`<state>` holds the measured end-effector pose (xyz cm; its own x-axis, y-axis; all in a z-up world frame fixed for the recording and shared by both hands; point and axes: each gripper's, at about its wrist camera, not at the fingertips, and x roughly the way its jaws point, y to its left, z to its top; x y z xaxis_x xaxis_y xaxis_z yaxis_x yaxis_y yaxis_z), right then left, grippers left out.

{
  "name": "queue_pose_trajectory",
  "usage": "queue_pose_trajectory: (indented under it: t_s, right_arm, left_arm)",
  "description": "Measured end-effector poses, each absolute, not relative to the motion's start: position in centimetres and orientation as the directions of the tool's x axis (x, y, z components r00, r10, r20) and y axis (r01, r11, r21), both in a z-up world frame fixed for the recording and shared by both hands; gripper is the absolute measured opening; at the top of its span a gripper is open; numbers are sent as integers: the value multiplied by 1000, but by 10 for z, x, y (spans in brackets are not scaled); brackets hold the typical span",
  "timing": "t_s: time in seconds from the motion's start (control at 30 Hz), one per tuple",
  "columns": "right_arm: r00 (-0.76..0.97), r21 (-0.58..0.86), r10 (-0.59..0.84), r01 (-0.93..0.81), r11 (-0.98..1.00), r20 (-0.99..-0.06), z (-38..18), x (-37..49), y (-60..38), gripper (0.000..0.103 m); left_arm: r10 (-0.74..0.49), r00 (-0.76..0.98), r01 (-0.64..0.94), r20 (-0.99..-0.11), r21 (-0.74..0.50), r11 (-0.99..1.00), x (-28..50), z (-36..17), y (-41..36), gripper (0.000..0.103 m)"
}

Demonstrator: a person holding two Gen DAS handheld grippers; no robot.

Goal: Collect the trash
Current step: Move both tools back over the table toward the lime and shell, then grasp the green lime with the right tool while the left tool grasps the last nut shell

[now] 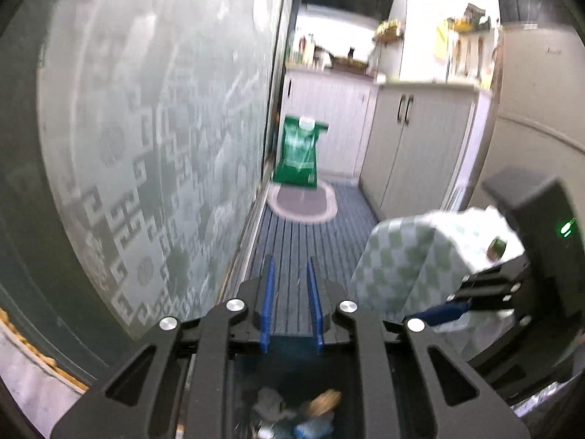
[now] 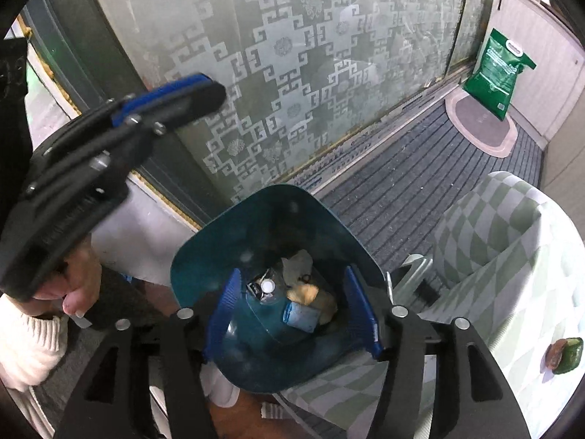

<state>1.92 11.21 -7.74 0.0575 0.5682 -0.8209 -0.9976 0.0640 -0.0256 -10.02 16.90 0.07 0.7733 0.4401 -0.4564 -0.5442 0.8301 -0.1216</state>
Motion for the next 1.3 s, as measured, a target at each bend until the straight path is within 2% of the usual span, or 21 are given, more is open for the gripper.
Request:
queue_pose_trajectory:
  t_s: [0.27,0.5,0.63,0.9,1.3]
  right_arm:
    - [89,-39,654,-995,91,-751,-53,23,99,60]
    - [151,-43,731,-985,165,-666,-29,41,77,60]
    - [199,-20,758,-971,238,-621,-14,64,56,60]
    - [282,-6,755,-938,346,-592,-6,100,17,60]
    - [392,39,719,-864,502,-574,-10,150,-28,60]
  left_arm:
    - [438,828,-505,-351,-126,854,-104,15,151,19]
    - [406,862,-461,-302,-136,877,-99,22,139,31]
    - [371,874,-429,-315,-140,892,-85,22,131,37]
    - [292,898,-347,-330,-120,930,-58,21,106,48]
    - [207,907,-268,-366,-125,955,-26,12,78,53]
